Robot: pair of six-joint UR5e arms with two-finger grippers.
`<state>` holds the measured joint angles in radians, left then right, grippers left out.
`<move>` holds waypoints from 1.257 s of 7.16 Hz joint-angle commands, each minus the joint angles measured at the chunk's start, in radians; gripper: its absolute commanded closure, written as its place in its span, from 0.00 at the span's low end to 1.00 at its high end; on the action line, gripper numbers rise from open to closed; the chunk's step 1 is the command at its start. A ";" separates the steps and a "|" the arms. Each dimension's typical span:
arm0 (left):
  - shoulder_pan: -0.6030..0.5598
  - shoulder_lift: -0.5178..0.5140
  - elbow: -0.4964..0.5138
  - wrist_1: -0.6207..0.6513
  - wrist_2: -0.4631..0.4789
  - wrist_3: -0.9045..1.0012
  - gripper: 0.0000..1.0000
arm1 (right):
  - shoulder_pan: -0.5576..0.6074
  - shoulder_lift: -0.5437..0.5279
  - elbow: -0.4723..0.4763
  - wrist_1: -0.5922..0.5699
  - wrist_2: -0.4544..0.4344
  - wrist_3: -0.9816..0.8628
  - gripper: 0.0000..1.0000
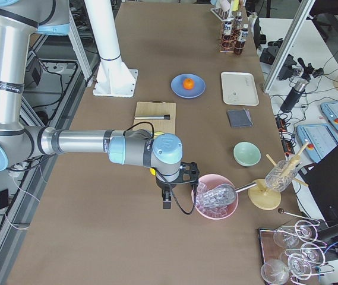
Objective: Pick orange to plate
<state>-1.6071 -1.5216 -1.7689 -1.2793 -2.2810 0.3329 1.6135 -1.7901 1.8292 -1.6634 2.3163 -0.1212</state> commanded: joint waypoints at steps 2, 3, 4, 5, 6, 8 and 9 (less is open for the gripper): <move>0.000 0.006 0.000 0.000 0.002 0.000 0.02 | -0.001 0.000 -0.002 0.001 0.000 0.000 0.00; 0.000 0.012 -0.001 0.000 0.002 0.000 0.02 | -0.001 0.000 -0.002 0.001 0.000 0.000 0.00; 0.000 0.014 -0.004 0.000 0.002 0.000 0.02 | -0.001 0.000 -0.002 0.001 0.000 0.000 0.00; 0.000 0.014 -0.006 0.000 0.000 0.000 0.02 | -0.001 0.000 -0.002 0.002 0.000 0.000 0.00; 0.000 0.014 -0.006 0.000 0.000 0.000 0.02 | -0.001 0.002 -0.001 0.002 0.000 0.000 0.00; 0.000 0.014 -0.003 0.000 0.000 0.000 0.02 | -0.001 0.002 -0.001 0.002 0.018 0.000 0.00; 0.000 0.014 -0.001 -0.002 0.000 -0.002 0.02 | -0.001 0.002 -0.001 0.002 0.026 0.000 0.00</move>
